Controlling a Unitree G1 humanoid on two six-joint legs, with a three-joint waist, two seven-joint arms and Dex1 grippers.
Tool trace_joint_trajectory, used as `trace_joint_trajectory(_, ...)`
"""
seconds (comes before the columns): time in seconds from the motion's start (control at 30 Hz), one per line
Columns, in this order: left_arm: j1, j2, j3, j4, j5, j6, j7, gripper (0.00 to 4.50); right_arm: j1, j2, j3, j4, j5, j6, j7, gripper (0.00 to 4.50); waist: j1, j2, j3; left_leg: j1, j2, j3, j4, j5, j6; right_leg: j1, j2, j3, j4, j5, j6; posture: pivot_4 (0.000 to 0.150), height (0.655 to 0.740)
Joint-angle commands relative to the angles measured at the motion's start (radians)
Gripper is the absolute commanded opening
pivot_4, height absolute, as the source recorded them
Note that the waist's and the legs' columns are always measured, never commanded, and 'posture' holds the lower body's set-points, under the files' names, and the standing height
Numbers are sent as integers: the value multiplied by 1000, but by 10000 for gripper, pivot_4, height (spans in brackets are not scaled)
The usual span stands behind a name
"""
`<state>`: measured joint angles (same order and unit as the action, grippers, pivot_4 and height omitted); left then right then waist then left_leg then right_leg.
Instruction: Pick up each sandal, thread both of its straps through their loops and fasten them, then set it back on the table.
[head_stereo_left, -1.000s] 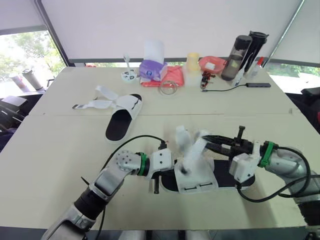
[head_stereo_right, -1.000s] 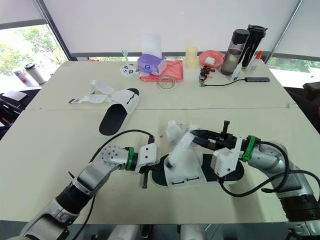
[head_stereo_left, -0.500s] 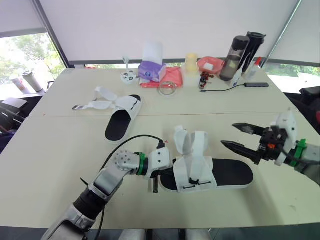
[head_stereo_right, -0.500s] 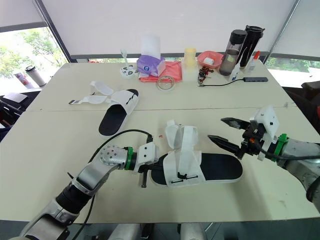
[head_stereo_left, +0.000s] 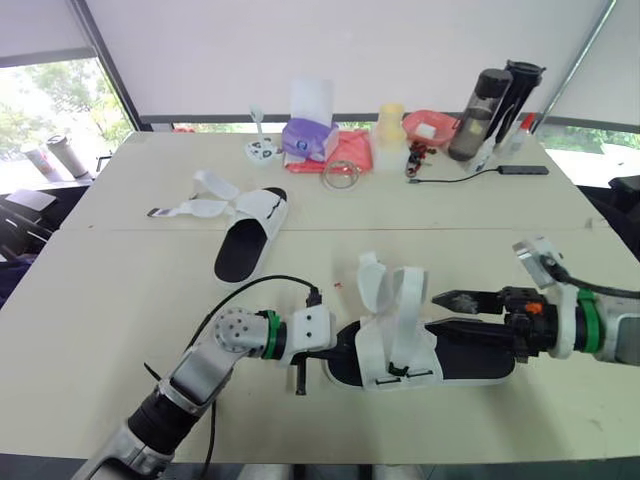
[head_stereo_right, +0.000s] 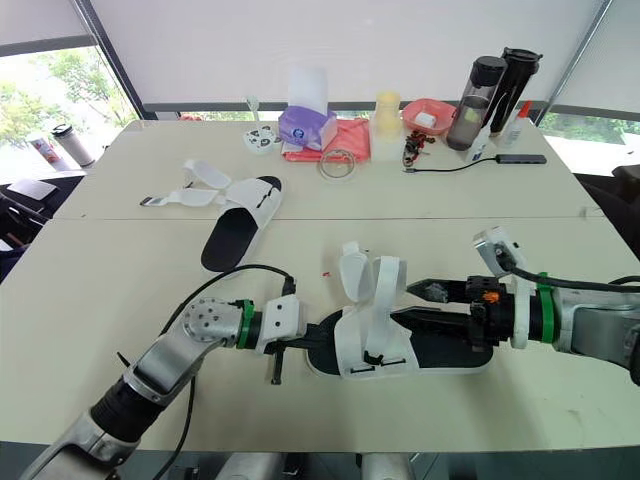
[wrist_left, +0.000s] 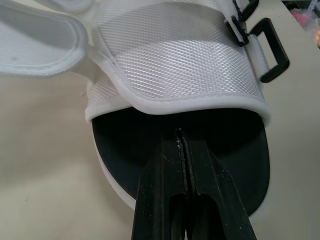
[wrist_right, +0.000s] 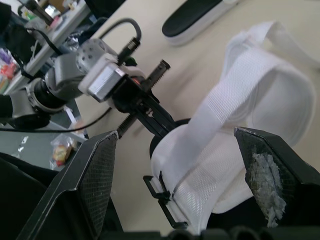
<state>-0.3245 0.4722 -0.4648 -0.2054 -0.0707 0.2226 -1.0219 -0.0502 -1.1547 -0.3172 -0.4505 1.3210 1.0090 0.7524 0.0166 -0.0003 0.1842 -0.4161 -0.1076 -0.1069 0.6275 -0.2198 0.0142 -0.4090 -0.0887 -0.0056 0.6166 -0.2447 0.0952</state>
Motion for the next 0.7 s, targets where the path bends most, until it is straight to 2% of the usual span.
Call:
trace_joint_trajectory(0.03, 13, -2, -45, -5, 47, -3, 17, 0, 9, 16, 24, -38, -59, -9, 40, 39764, 2, 0, 0, 0, 0, 0, 1, 0, 0, 0, 0, 0, 0, 0, 1, 1500, 7400)
trace_joint_trajectory(0.27, 5, -7, -67, 6, 71, -11, 22, 0, 19, 66, 49, -77, -107, -14, 63, 39764, 25, 0, 0, -2, 0, 0, 2, -1, 1, 0, 0, 0, -1, 1, 2, 1500, 7400)
trace_joint_trajectory(0.63, -21, -18, -73, 22, 87, -9, 20, 0, -6, 154, 105, -109, -110, -4, 38, 39764, 25, 1, -1, -2, -1, 0, 3, -1, 1, 0, 0, 0, -1, 2, 3, 1500, 7400)
trace_joint_trajectory(0.7, -23, -20, -72, 25, 88, -9, 22, 0, -8, 169, 123, -104, -136, -12, 37, 34825, 25, 1, -1, -2, -1, 0, 3, -1, 1, 0, 0, 0, -1, 2, 3, 1500, 7400)
